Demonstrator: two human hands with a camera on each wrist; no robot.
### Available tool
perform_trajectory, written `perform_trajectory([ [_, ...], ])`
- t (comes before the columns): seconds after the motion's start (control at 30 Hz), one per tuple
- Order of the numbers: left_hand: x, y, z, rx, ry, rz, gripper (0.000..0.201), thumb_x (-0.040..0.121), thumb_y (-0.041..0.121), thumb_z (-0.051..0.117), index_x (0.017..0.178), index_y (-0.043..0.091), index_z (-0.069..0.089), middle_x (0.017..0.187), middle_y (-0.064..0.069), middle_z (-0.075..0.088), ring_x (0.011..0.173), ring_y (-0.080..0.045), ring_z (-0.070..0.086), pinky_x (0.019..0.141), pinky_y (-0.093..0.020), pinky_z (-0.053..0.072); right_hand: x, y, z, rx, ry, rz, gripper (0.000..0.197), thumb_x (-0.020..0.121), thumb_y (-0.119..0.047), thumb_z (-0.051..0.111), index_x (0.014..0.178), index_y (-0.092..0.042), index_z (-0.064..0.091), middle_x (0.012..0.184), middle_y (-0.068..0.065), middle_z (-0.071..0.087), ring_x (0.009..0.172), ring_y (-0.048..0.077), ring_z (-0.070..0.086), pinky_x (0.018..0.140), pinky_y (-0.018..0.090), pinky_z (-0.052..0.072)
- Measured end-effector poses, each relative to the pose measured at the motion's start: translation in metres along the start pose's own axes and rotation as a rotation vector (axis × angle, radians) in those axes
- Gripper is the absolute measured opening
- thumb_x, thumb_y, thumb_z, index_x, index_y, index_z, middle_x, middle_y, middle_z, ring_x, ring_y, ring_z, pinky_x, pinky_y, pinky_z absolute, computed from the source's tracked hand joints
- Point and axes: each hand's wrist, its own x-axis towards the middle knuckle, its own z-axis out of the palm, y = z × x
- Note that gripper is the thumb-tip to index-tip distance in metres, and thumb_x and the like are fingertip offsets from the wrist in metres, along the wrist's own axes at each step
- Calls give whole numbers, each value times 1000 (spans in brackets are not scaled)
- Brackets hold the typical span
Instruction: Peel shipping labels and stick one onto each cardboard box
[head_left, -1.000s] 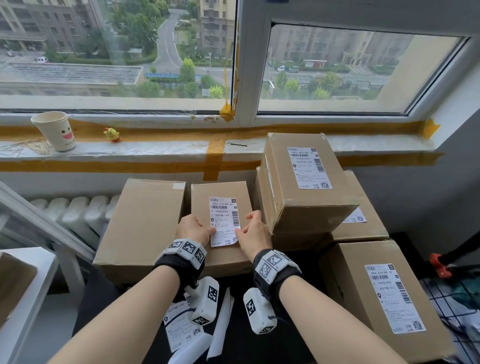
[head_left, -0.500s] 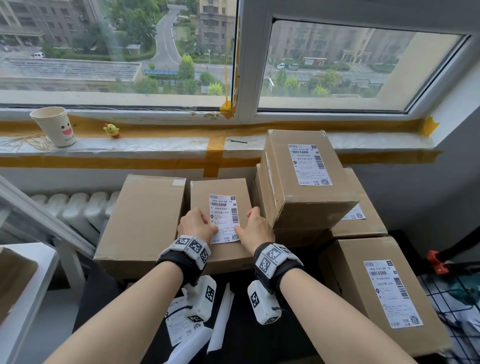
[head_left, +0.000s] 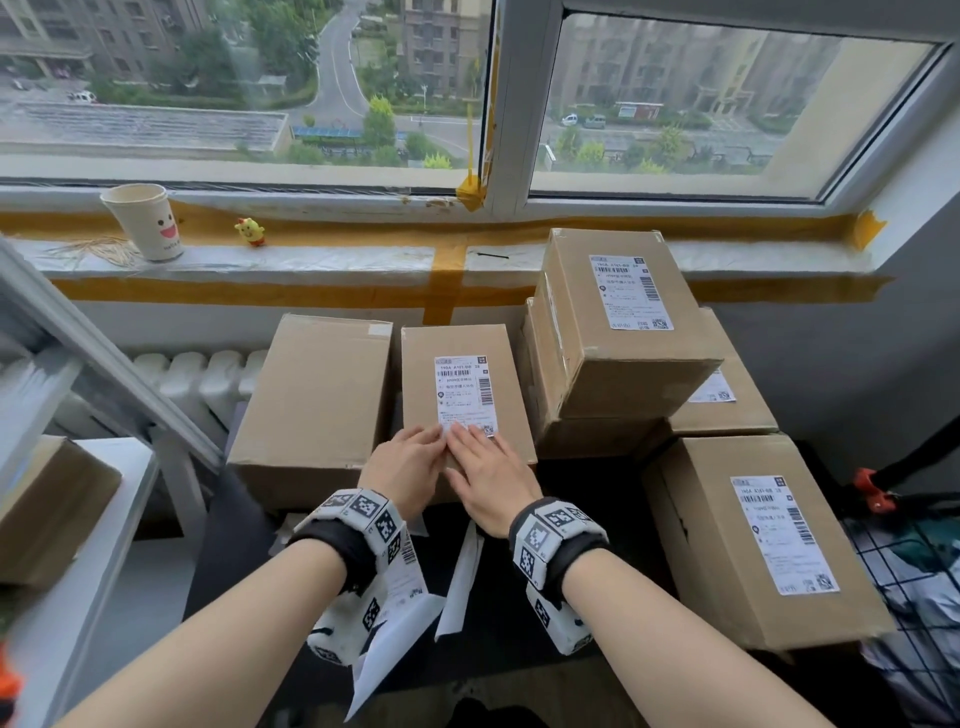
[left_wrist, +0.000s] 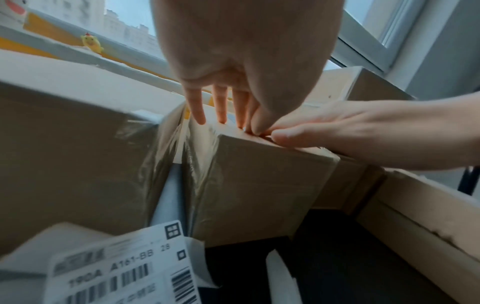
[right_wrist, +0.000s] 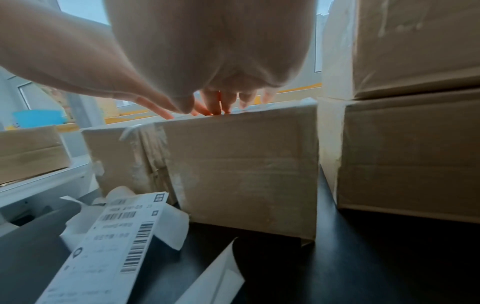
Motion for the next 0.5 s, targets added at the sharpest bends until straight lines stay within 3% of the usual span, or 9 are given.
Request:
perform_trajectory([
  [0.07, -4, -1, 1, 76, -58, 4, 49, 100, 32, 30, 147, 24, 26, 156, 9, 23, 145, -12, 19, 116, -36, 24, -2, -2, 2, -16, -5, 18, 54, 102, -38, 23, 151, -18, 10, 160, -3, 9, 148, 11, 7, 120, 33, 0],
  [0.17, -9, -1, -2, 133, -120, -9, 50, 101, 34, 24, 149, 23, 18, 158, 11, 12, 146, -10, 10, 119, -41, 15, -9, 10, 1, -68, 0, 74, 55, 101, -39, 20, 151, -16, 12, 160, -3, 10, 147, 10, 7, 121, 33, -1],
  [0.4, -7, -4, -7, 143, -131, 52, 50, 101, 33, 26, 149, 20, 18, 159, 6, 13, 147, -14, 12, 119, -35, 9, -10, 21, -10, -6, -2, 191, 56, 102, -37, 19, 150, -10, 14, 160, 4, 12, 148, 14, 7, 119, 29, -3],
  [0.5, -5, -7, -11, 166, -154, 82, 51, 101, 31, 28, 149, 18, 17, 159, 4, 12, 147, -15, 12, 119, -35, 10, -5, 14, -13, -52, -23, 111, 56, 102, -37, 20, 150, -7, 16, 159, 6, 14, 148, 16, 8, 120, 30, -2],
])
